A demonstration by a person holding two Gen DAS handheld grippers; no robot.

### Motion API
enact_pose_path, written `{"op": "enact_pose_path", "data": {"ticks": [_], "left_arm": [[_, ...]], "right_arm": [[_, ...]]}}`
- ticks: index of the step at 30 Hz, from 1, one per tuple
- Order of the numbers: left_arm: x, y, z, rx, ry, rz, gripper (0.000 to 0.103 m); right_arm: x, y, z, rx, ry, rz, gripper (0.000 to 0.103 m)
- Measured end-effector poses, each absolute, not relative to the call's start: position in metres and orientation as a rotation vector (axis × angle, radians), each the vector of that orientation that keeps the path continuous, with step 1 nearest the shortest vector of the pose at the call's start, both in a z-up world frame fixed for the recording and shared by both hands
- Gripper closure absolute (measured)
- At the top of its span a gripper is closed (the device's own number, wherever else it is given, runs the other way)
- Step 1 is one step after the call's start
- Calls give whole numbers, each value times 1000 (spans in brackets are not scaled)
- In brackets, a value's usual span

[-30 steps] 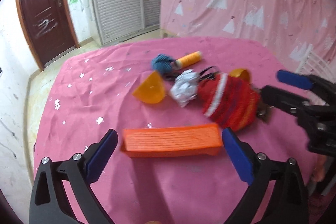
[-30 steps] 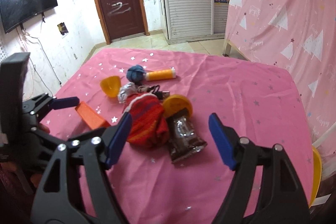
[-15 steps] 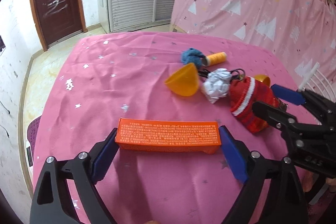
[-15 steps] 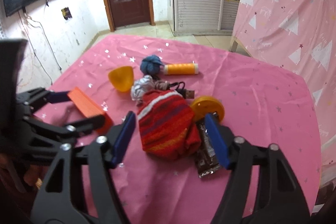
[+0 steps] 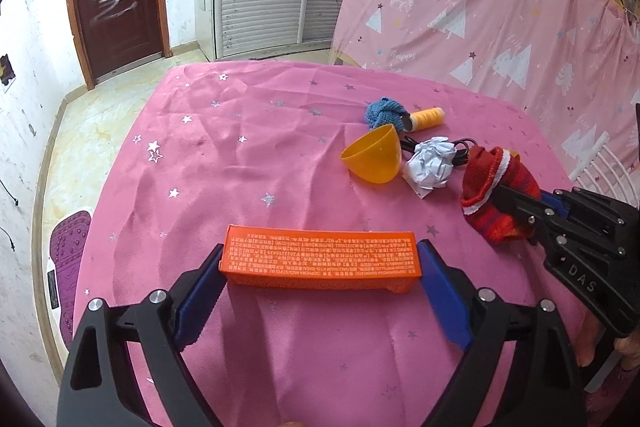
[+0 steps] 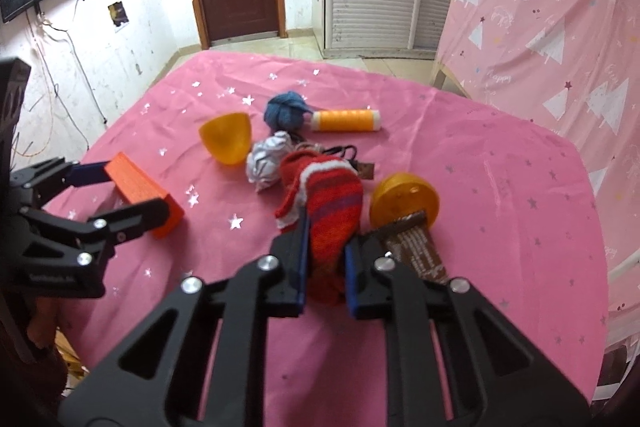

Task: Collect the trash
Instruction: 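Grasp the red striped sock with the right tool while the left tool grasps the orange box, then carry the sock and orange box over the yellow bin and open both tools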

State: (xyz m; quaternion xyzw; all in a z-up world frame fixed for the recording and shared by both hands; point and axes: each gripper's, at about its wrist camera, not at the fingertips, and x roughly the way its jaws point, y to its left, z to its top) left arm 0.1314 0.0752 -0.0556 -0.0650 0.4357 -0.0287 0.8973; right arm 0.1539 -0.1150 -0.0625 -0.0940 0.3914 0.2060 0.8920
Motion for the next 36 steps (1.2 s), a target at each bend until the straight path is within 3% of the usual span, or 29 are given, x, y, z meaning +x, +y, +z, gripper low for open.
{"op": "enact_pose_path", "data": {"ticks": [18,36], "left_arm": [[128,24,-26,-53,864,-110,18],[146,-119,-1,107,879,-286,18]], "right_arm": [[145,-174,-40,-114,750,341,89],[131,-308,-35,57,682,191,89]]}}
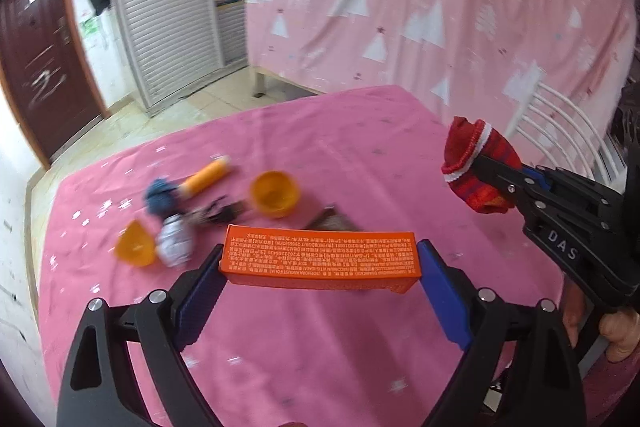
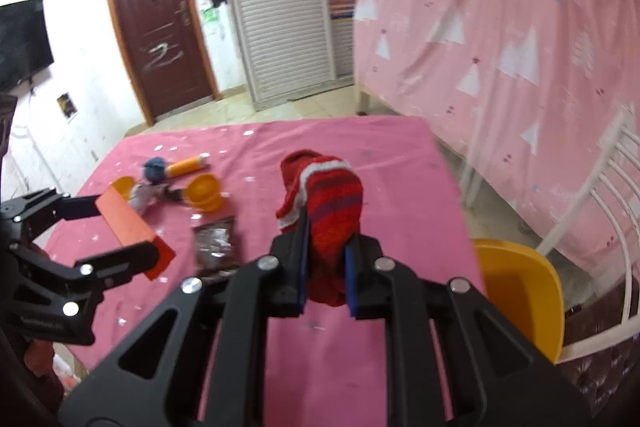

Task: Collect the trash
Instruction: 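Carry the sock and orange box over the yellow bin and open both tools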

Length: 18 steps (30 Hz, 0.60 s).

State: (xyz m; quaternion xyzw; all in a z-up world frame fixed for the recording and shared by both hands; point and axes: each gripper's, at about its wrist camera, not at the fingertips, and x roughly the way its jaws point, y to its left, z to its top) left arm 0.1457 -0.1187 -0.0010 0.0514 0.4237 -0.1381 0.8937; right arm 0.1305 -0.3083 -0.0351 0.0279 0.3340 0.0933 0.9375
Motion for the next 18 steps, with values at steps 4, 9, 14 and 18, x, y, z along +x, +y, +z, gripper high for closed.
{"op": "enact_pose_path", "data": {"ticks": [4,9,14,18], "left_arm": [[149,-161,-1,142,886,-337,18],[156,-206,-3,173,905,-391,18],[164,-245,-4,190,924,-434,18],[175,-270,-5,176,952,-463,18]], "right_arm": [[129,-345,-42,95,690,138,89],[125,-382,-55,125,705,88,89],[126,-412,-66,155,713,50,89],[130,-427,-74,167,724,24,89]]}}
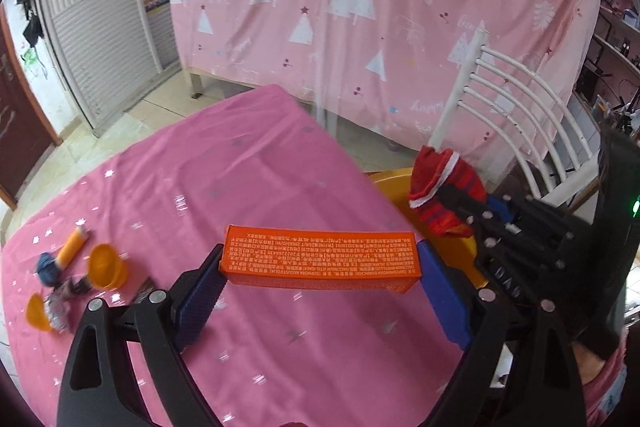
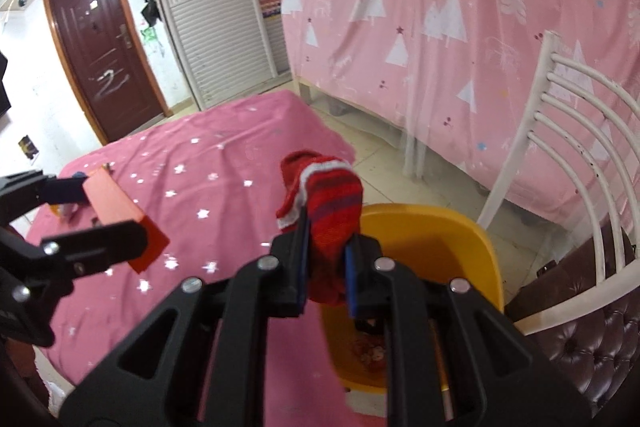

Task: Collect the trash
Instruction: 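Carry the sock and orange box over the yellow bin and open both tools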

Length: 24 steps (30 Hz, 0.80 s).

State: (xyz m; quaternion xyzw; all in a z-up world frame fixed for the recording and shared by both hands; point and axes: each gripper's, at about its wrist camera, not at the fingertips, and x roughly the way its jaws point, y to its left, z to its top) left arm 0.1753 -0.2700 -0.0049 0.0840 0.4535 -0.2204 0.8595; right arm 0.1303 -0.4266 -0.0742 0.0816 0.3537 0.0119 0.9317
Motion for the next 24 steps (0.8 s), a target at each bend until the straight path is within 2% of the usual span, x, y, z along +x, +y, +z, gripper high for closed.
{"op": "enact_pose_path", "data": {"ticks": [9,14,24], "left_arm": [[200,-321,-15,123,1017,-519,18],[215,-329,-24,13,1069,-536,17],[224,-351,-34,-5,1094,-527,17]], "right_arm": [[140,-460,-95,232,766,-22,89],[145,-470,-108,264,798,-47,89],[149,-485,-123,289,833,-94,88]]}}
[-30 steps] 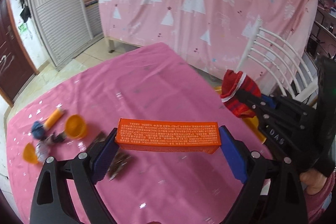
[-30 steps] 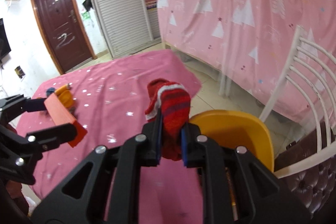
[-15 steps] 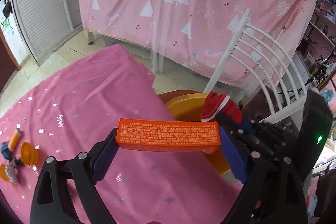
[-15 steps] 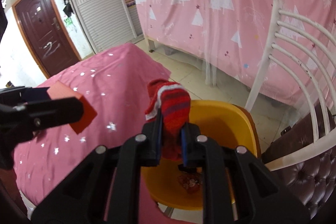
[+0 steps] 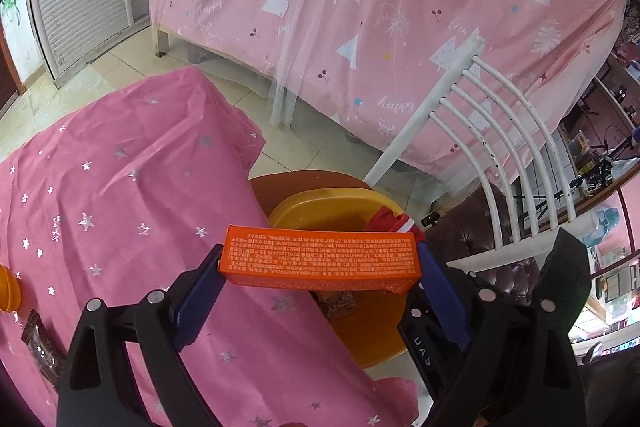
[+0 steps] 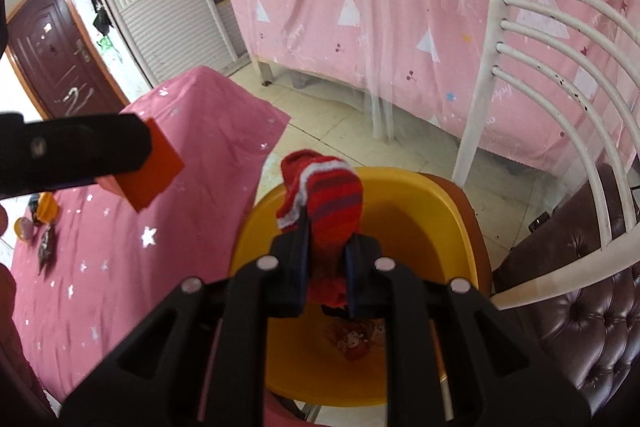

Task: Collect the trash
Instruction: 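Carry the sock and orange box over the yellow bin and open both tools, then move both open tools back over the items on the table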

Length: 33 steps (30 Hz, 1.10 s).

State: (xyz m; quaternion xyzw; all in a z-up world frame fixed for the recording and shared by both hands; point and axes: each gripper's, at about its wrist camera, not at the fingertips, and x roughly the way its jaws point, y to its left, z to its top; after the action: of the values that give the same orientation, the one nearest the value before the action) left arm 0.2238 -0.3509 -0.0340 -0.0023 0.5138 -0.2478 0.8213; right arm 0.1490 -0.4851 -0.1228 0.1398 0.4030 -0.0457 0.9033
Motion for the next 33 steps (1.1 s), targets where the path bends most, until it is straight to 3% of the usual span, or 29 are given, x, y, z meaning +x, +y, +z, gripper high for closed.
{"op": "enact_pose_path", "data": {"ticks": [9,13,18,20,33], "left_arm": [[229,-369,-40,18,1114,-512,15],[227,-373,-40,25,1110,-521,11],[225,-369,-35,21,1095,-509,9],[224,-363,-32,10,1090,-505,9],[214,-299,-4,-70,1032,-472,9]], "right_arm": [[145,-500,-127,329,839,-115,69],[144,-503,-127,344,841,-111,42],[143,-501,-126,346,839,-107,40],[143,-500,-125,351,835,-103,32],[129,-463,-89,299,735,-56,24]]}}
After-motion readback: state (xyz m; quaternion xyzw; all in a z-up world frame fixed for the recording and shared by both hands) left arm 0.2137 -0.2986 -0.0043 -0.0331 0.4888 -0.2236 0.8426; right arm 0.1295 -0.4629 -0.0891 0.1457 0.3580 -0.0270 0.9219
